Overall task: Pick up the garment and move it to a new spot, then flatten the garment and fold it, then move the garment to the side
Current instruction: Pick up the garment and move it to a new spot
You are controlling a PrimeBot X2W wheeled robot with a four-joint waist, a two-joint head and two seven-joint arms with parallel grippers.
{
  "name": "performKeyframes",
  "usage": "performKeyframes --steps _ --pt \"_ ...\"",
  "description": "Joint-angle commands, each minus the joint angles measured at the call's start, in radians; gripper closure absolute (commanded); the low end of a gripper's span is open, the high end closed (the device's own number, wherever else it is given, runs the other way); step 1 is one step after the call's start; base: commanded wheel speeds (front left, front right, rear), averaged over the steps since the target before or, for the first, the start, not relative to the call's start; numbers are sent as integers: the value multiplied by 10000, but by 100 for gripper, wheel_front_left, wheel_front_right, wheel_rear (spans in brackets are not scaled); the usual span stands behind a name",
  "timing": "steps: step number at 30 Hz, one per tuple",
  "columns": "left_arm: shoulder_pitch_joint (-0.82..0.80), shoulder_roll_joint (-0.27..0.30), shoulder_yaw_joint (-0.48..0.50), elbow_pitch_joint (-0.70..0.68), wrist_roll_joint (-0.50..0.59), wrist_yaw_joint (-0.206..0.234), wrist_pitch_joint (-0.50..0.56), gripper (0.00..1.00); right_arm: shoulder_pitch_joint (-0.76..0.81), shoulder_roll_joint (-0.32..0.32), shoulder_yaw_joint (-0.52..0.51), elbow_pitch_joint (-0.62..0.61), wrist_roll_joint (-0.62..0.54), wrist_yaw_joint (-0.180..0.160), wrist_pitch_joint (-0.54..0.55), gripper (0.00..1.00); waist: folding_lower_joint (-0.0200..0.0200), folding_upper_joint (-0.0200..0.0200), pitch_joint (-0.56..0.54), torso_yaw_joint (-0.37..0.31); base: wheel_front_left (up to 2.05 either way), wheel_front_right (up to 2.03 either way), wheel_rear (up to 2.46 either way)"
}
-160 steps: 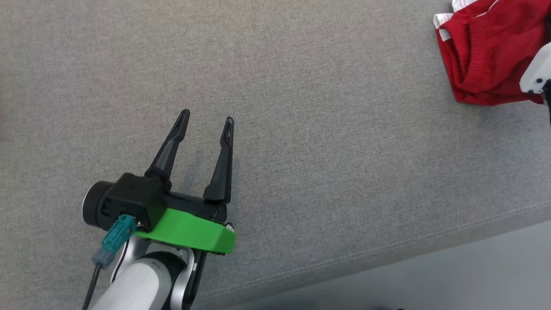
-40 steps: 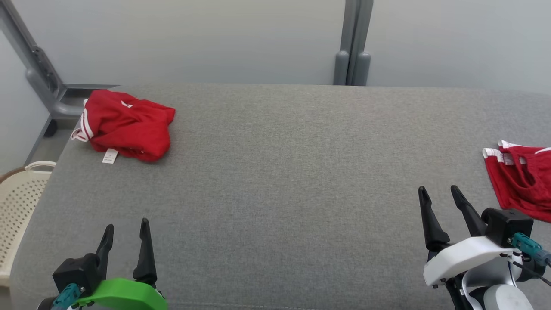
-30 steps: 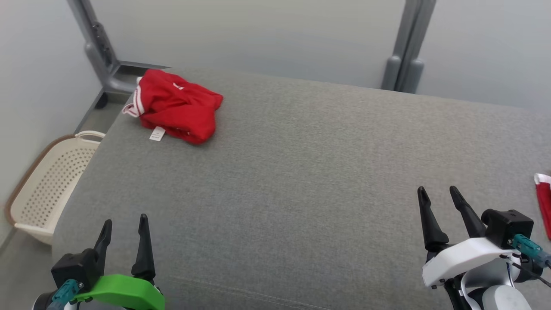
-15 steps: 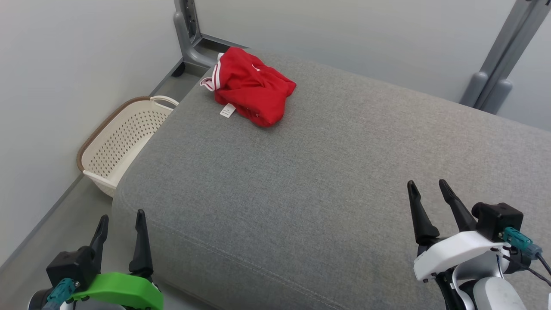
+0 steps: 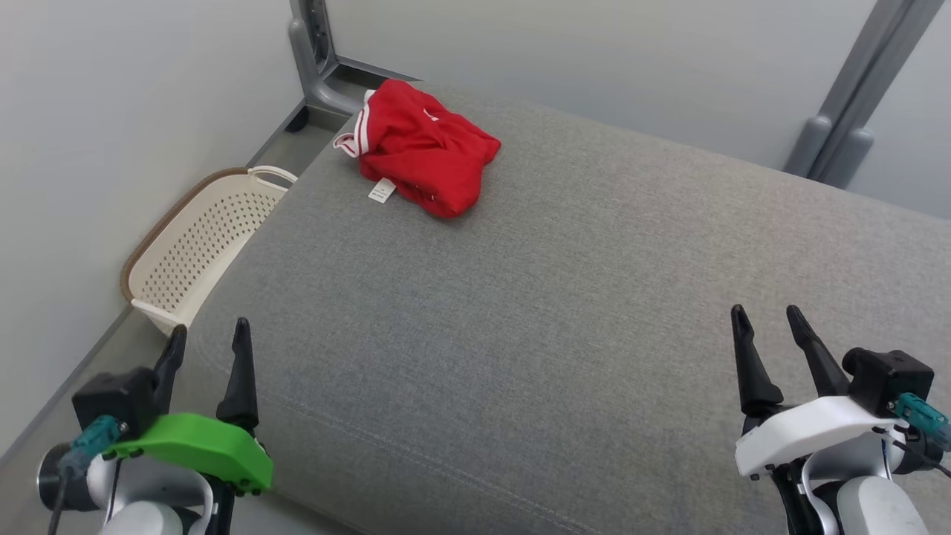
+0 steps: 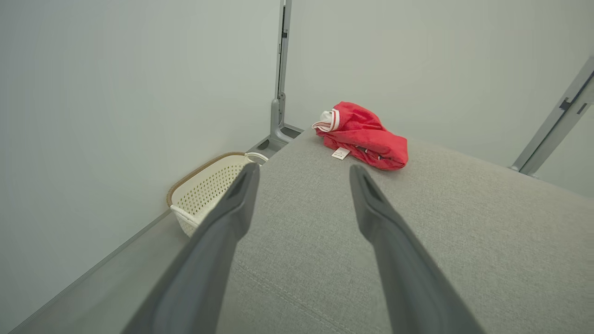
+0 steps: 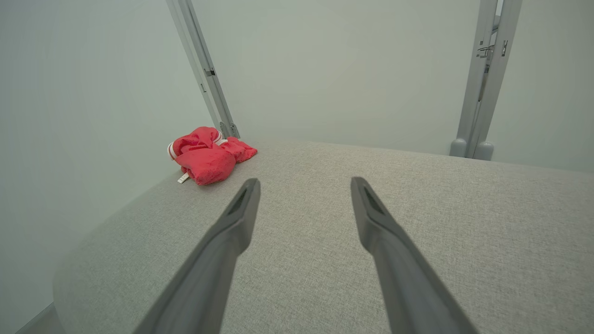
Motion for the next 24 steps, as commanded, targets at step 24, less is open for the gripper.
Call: performKeyframes --steps 24 --pt "-4774 1744 2034 2977 -2337 -1611 2670 0 -2402 -41 -839 -1456 -1071 -11 288 0 0 0 3754 -3916 0 0 0"
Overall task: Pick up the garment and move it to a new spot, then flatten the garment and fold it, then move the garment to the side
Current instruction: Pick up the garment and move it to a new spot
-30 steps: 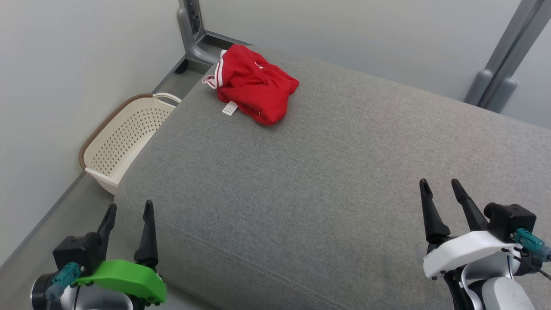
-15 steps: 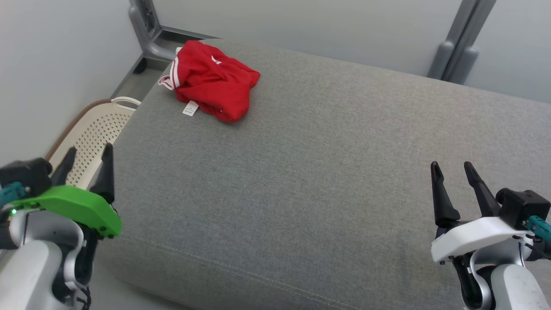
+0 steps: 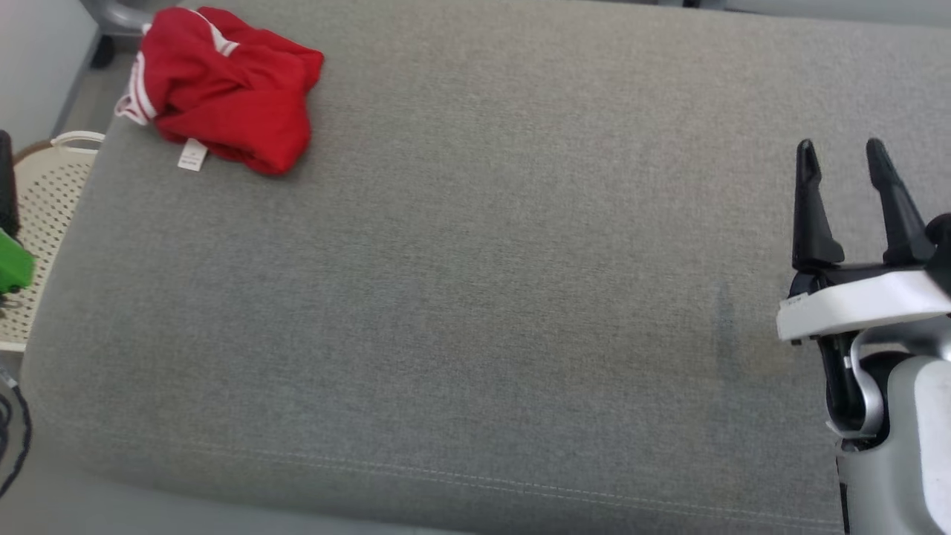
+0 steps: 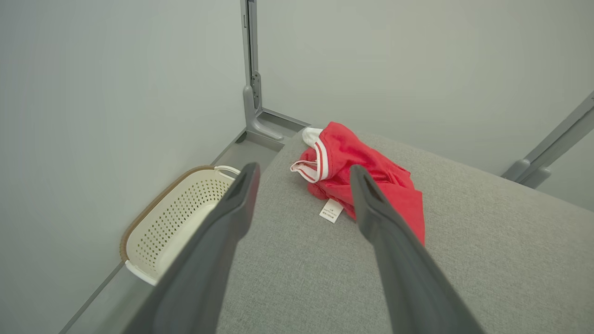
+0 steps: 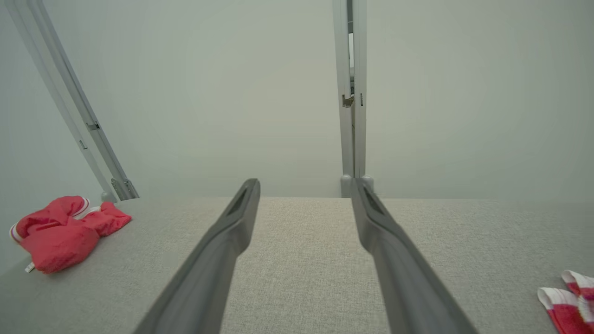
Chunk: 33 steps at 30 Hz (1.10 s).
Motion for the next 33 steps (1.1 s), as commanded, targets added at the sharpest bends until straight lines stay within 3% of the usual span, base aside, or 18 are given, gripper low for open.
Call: performKeyframes --steps 1,11,25,33 --pt "-257 199 164 63 -133 -58 52 0 -352 -34 -48 -130 -127 -11 0 0 -1 0 1545 -1463 0 0 0" --pt "-665 869 927 -197 -510 70 234 0 -1620 -28 219 -592 -280 -11 116 0 -1 0 3218 -2302 0 0 0" --pt "-1451 734 757 269 -365 -121 33 0 -1850 -109 439 -1359 -649 -11 519 0 -1 0 4136 -2473 0 0 0" --pt "-2126 695 833 906 -168 55 -336 0 -1863 -222 552 -1725 -657 -11 774 0 -1 0 4400 -2685 0 0 0"
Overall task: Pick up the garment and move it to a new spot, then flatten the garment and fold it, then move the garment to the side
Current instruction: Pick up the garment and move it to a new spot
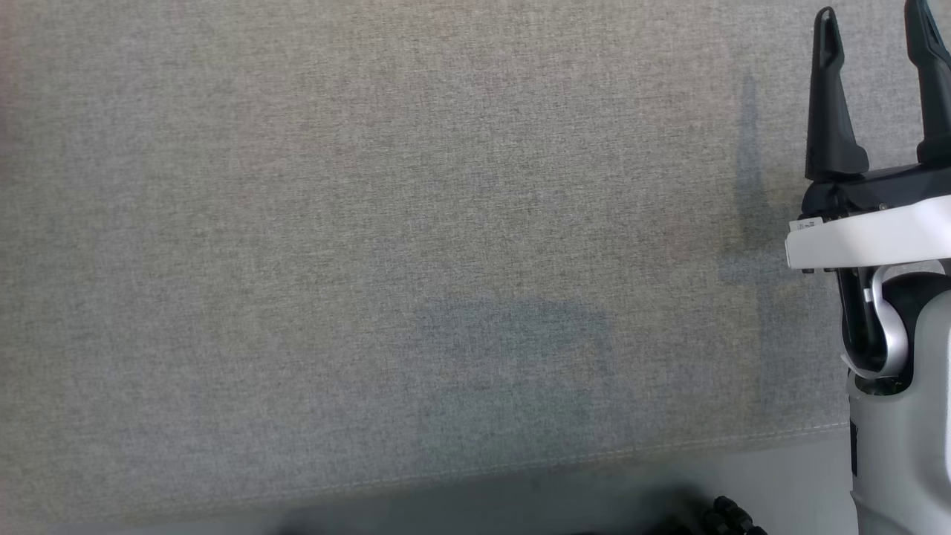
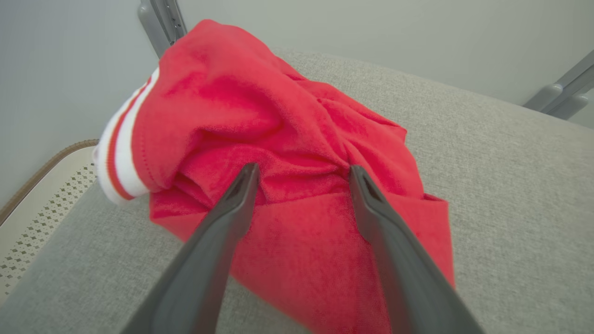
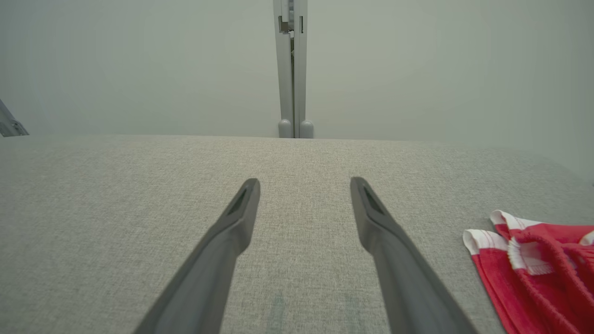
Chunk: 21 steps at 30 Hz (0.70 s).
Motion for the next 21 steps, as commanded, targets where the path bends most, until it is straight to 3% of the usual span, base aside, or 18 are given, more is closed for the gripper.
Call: performKeyframes --steps 1,9,10,11,12,21 --pt "-255 41 25 164 116 66 -41 0 -75 -13 42 -104 -71 -11 61 0 -1 0 114 -139 0 0 0" --pt "-1011 195 -255 1366 308 -191 132 0 -73 -76 127 -184 -58 -11 118 0 -1 0 291 -390 0 0 0" --pt "-1089 188 -320 1523 351 -220 144 55 -89 -74 137 -175 -54 -11 113 0 -1 0 301 -411 0 0 0" --pt "-1164 181 -401 1660 432 -222 108 74 -105 -81 138 -157 -44 -11 103 0 -1 0 304 -426 0 0 0" --pt "-1231 186 -472 1759 546 -215 9 100 -120 -83 142 -131 -43 -11 92 0 -1 0 304 -438 0 0 0" --pt "-1594 450 -629 2005 1084 -612 -1045 100 5 11 113 395 84 -11 -264 0 -1 0 -339 -285 0 0 0"
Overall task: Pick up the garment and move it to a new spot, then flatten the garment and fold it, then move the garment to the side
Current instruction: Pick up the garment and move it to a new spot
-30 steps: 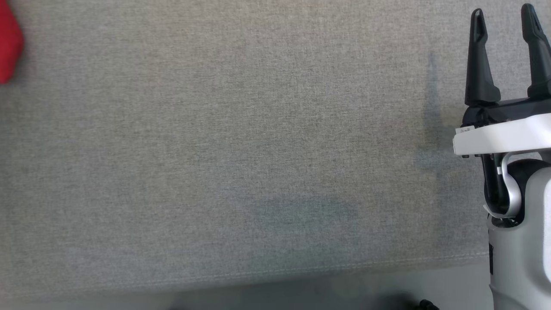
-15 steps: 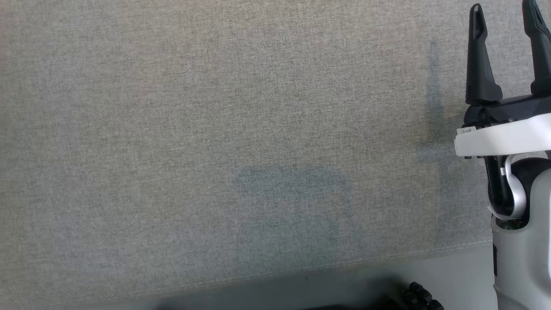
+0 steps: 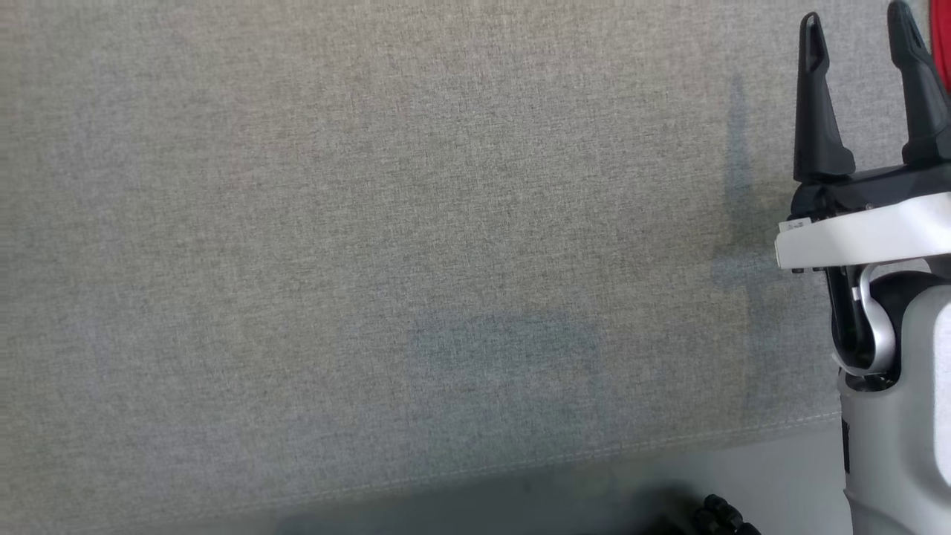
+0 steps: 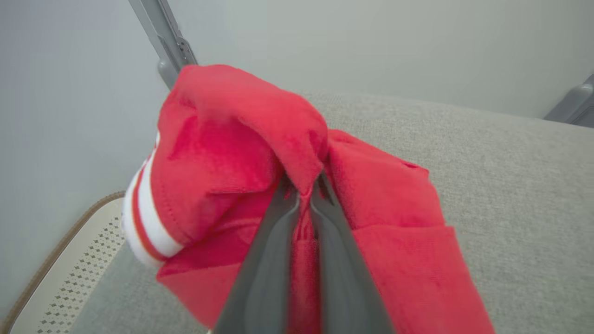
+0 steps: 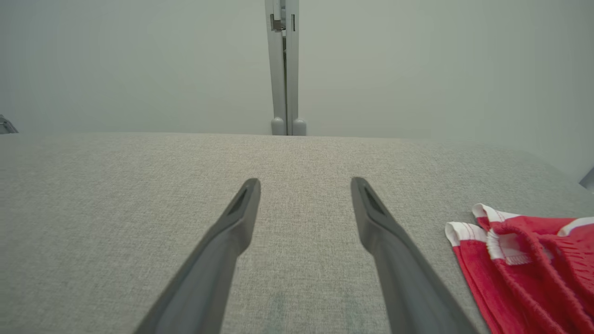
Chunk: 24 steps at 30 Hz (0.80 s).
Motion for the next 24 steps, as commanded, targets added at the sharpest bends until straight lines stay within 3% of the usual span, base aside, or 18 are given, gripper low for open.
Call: performKeyframes --steps 1,8,15,20,24 --pt "-185 166 17 -70 76 -82 -144 100 72 22 -8 82 56 -11 -103 0 -1 0 -326 98 0 0 0" --pt "179 420 -504 -1026 557 -589 -367 100 424 93 -75 710 182 -11 -439 0 -1 0 -1662 320 0 0 0" --pt "803 178 -1228 -2589 930 -373 59 100 1106 148 -171 1144 244 -11 -545 0 -1 0 -3038 423 0 0 0" --pt "1776 -687 -2034 -3596 1020 -40 254 100 1684 177 -193 1344 378 -11 -609 0 -1 0 -3667 438 0 0 0" --pt "2344 -1989 -2918 -3474 1062 115 73 100 1986 190 -89 1505 531 -11 -659 0 -1 0 -3978 352 0 0 0"
